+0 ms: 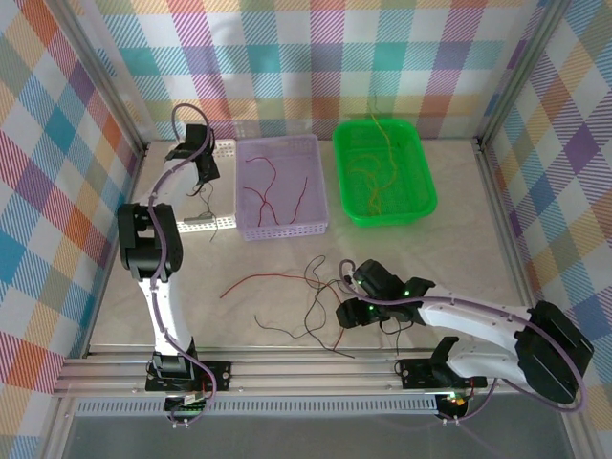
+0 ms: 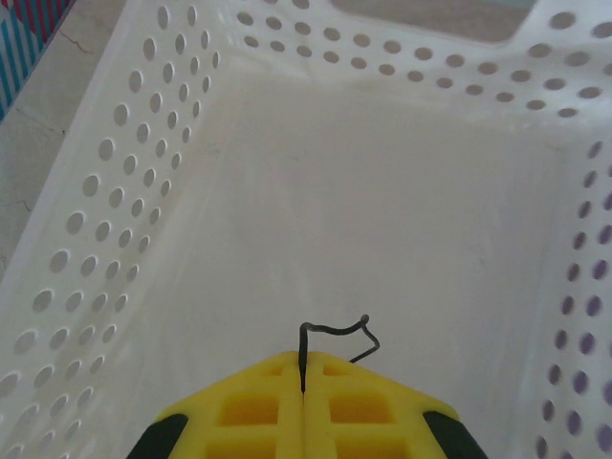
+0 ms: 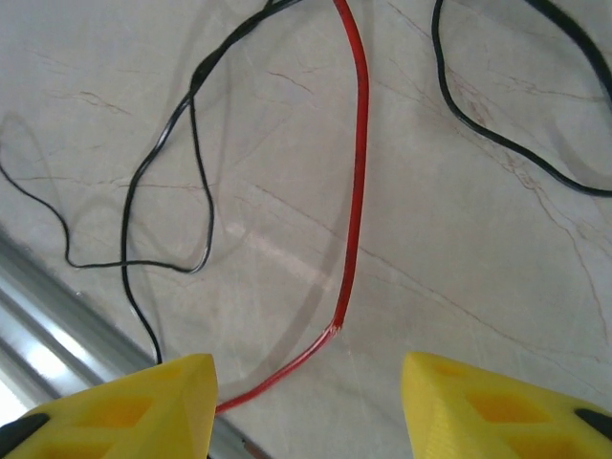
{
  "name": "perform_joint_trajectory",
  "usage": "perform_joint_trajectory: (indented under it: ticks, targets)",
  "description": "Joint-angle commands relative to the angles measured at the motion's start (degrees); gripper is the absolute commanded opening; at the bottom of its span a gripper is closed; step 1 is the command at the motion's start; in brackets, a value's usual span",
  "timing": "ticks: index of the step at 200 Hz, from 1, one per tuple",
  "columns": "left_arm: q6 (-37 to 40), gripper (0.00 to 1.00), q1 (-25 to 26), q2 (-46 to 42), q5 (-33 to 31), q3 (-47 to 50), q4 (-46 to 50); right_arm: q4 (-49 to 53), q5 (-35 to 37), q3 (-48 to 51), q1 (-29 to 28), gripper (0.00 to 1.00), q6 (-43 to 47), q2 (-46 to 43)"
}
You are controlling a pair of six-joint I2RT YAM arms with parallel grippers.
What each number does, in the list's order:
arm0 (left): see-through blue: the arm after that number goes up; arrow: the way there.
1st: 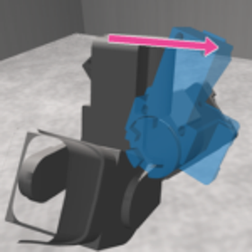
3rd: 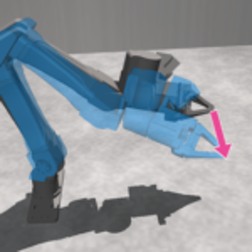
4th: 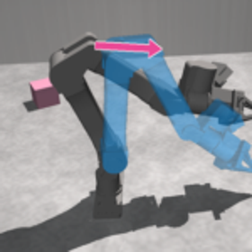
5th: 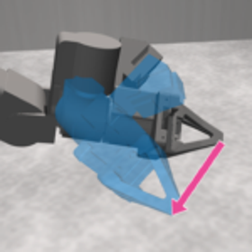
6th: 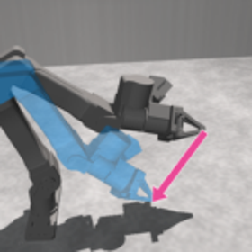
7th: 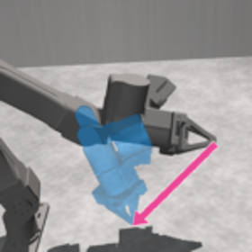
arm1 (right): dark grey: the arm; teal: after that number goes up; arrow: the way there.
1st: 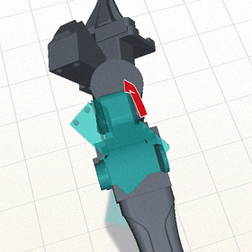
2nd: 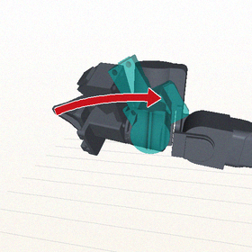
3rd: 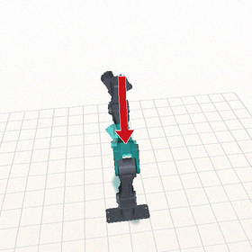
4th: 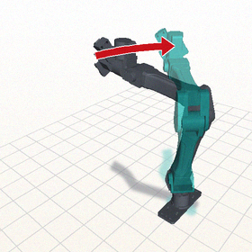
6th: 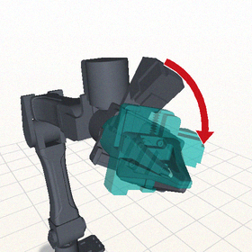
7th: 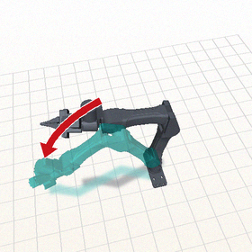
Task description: Untangle the cables
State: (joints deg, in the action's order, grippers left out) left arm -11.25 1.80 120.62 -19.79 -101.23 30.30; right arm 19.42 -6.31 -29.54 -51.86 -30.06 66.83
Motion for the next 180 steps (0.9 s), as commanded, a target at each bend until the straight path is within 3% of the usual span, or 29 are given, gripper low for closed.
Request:
perform_joint_trajectory:
  ticks: [1,69,111,146,180]
  targets:
    - [1.64,0.0,-0.9,2.26,-4.71,-4.78,2.19,-4.84,-1.33,0.89,-0.74,0.53,-1.35,2.17]
    - [1.75,0.0,-1.25,5.99,-7.46,-9.33,1.76,-9.12,0.51,0.87,-1.67,0.49,-1.69,11.91]
    - [1.93,0.0,-1.75,8.32,-10.49,-13.88,3.06,-13.12,1.03,1.66,-1.76,0.18,-2.7,15.54]
    - [-0.62,0.0,-2.67,7.58,-10.26,-17.62,1.89,-13.19,2.74,1.53,-1.85,0.0,-2.89,14.65]
    - [-0.9,0.0,-2.68,10.22,-11.13,-26.38,5.01,-10.27,6.67,1.68,-1.85,0.0,-3.02,8.26]
